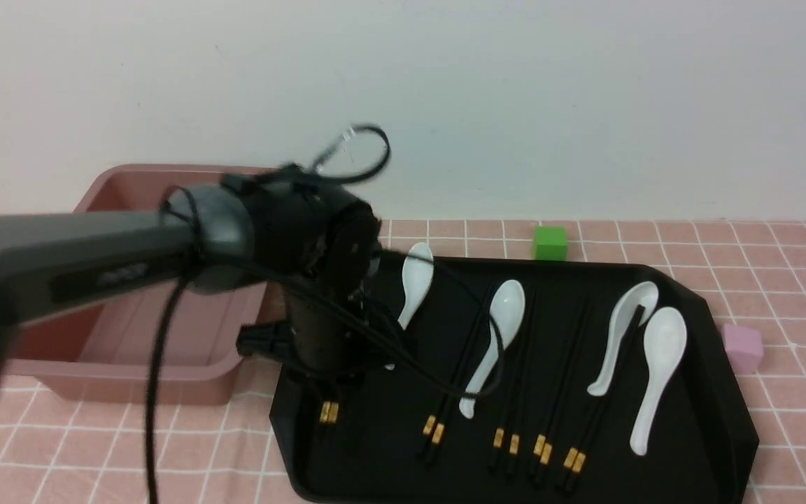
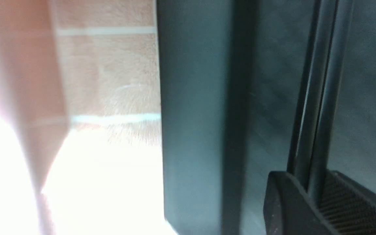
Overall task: On pink tablecloth take chopsticks from black tray and put them in box.
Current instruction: 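Reach over to the black tray and grasp a pair of chopsticks with the left gripper, then place the chopsticks into the pink bin with the left gripper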
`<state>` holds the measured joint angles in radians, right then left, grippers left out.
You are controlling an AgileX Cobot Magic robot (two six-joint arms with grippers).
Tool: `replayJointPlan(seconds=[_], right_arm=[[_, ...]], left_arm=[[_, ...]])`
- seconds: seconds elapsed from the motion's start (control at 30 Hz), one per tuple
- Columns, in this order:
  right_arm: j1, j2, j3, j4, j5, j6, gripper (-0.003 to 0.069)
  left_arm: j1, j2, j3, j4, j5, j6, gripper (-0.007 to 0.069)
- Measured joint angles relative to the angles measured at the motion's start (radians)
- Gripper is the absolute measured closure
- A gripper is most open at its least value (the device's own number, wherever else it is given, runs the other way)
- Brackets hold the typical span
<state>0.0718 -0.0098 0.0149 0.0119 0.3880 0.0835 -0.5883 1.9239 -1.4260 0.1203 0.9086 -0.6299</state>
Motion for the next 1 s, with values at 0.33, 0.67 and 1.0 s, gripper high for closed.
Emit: replayJointPlan(seconds=[0.33,0.67,1.0], right_arm=[[0.000,0.000,0.000,0.000,0.000,0.000,0.0419],[0.000,0.000,0.000,0.000,0.000,0.000,0.0419],[0.000,0.000,0.000,0.000,0.000,0.000,0.0419]], left_arm=[[0.047,-0.357,0.033,0.072,0.035,0.113,0.0501],[0.394,-0.251,0.060,0.032,0.020,0.231,0.0501],[0.430,-0.110,0.060,0.076,-0.075,0.236,0.0501]])
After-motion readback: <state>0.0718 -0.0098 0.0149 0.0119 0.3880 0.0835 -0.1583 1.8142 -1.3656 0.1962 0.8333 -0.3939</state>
